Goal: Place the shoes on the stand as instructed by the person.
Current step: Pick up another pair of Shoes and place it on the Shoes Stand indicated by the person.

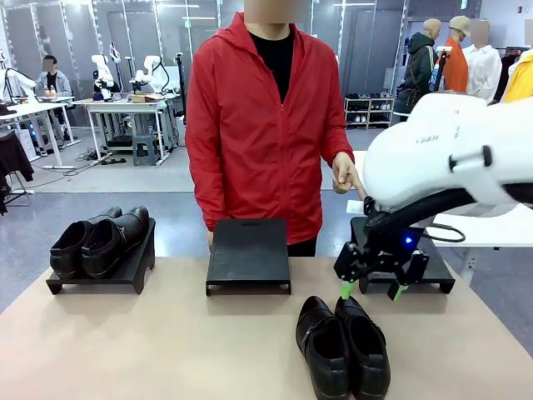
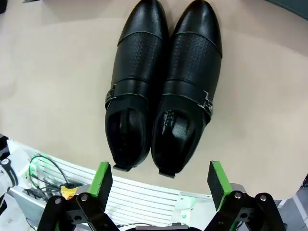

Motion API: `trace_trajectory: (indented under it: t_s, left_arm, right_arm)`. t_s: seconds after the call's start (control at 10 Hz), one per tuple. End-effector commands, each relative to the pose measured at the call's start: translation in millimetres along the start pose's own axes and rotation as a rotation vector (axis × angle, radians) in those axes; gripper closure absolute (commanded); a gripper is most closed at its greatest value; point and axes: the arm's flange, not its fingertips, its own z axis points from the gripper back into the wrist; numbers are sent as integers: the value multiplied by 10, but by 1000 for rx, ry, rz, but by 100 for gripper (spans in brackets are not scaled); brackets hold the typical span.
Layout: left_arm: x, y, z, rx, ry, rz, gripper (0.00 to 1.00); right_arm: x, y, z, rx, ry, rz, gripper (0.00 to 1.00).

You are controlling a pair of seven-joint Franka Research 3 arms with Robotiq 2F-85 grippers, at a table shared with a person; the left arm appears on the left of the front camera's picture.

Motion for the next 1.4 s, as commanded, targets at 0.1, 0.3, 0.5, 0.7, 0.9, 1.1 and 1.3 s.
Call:
trace_trajectory:
  t_s: [0.1, 0.3, 0.5, 0.7, 0.9, 1.1, 1.3]
  left_arm:
    - [-15, -16, -10, -18, -10, -25, 0]
    - [-15, -16, -10, -18, -10, -25, 0]
    - [-15, -16, -10, -18, -10, -25, 0]
    - [-15, -16, -10, -18, -10, -25, 0]
    - [-15, -16, -10, -18, -10, -25, 0]
    - [-15, -16, -10, -18, -10, -25, 0]
    - [-15, -16, -10, -18, -10, -25, 0]
  right_arm:
    - [99, 208, -237, -68, -9, -8, 0]
    - [87, 301, -342, -76, -13, 7, 0]
    - [33, 397, -500, -101, 3, 26, 0]
    - [-11, 397, -617, -121, 19, 26, 0]
    - [-21, 371, -720, -118, 20, 21, 0]
    - [-54, 343, -748, -113, 9, 3, 0]
    - [-29, 319, -851, -123, 14, -4, 0]
